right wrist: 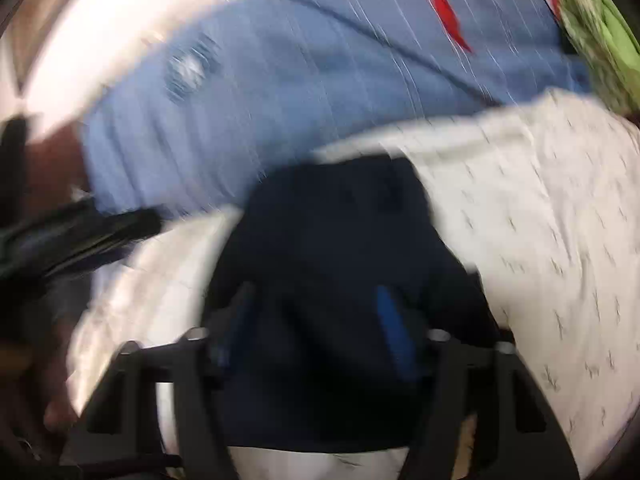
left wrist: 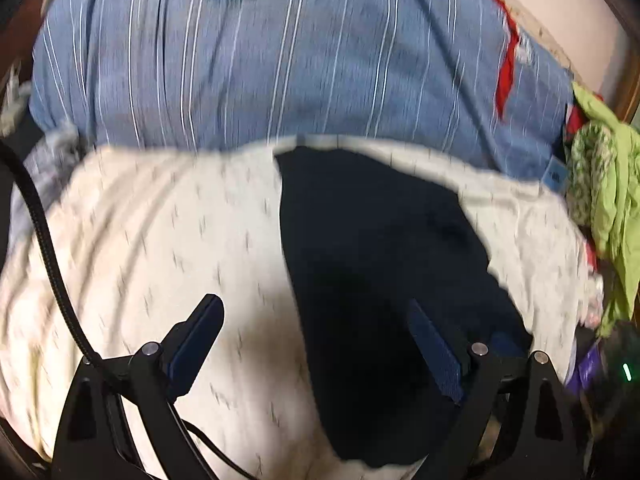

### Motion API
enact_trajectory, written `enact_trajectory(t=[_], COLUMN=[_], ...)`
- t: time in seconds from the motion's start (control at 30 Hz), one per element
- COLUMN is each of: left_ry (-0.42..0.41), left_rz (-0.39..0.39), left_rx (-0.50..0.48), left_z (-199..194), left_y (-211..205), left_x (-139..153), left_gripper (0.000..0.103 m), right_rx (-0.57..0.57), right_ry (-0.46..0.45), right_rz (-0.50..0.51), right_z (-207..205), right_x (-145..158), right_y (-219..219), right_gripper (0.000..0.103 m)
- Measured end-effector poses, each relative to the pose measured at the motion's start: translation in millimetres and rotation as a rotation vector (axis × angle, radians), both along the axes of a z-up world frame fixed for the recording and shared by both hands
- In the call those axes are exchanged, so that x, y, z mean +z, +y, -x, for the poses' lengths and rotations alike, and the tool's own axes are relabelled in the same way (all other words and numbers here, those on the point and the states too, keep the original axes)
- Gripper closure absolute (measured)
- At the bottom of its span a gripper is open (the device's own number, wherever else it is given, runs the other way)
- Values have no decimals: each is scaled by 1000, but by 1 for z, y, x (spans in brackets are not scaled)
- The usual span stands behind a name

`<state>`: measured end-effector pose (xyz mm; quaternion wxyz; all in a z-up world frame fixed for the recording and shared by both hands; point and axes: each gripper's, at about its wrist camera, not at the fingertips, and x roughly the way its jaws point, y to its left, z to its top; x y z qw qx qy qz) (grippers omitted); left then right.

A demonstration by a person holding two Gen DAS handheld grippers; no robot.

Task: Fold large clothes

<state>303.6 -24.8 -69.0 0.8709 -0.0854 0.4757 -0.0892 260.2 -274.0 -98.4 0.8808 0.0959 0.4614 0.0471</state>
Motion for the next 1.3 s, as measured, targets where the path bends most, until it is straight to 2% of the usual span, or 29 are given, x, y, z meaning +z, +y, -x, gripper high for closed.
enact_trajectory(t=[0.03,0.07,0.1,0.13,0.2,0.3,0.37,0.43,0.47,0.53,0.6,0.77,0.87,0.97,1.0,1.1,1.13,1.2,1.3], left_ry=[20,28,31,33,30,15,20,32,38,42,38,19,17,20,17,18,27,40,17], left_rz=[-14,-26,-40,-56,-81,-69,-55,-22,-9,15,17,3,9,10,15,45,57,71,80], left_rx=[0,-2,-3,1,23,53,90,132,150,174,193,202,158,135,134,152,152,155,144], left_z=[6,12,18,25,35,54,63,64,64,62,65,75,77,79,79,79,77,75,72], left_y=[-1,-2,-2,-2,2,20,34,48,55,68,78,96,92,86,86,92,92,93,90], left_x=[-9,-16,-21,-26,-31,-28,-27,-25,-24,-21,-17,-9,-10,-9,-8,-9,-10,-12,-8], left_gripper=[11,11,12,12,12,12,12,12,12,12,12,12,12,12,12,12,12,12,12], right_rx=[-29,-51,-62,-69,-56,-102,-38,107,160,277,341,341,343,386,391,461,507,535,452], right_ry=[33,64,69,64,60,44,-31,-81,-83,-69,-56,-31,-51,-50,-49,-29,7,14,-27], right_rz=[58,83,59,56,120,63,-55,-141,-146,-90,-44,63,31,-34,-83,-155,-136,-57,-100], right_z=[0,4,9,17,27,38,53,75,81,93,95,72,66,73,76,90,94,100,104], right_x=[-13,-24,-29,-27,-19,-3,20,30,29,17,1,-33,-36,-33,-31,-34,-42,-52,-30], right_y=[-8,-17,-27,-32,-33,-43,-37,-12,3,43,71,101,101,109,107,117,128,141,115], right_gripper=[62,64,64,64,64,64,64,61,61,61,61,59,59,72,79,79,84,85,85])
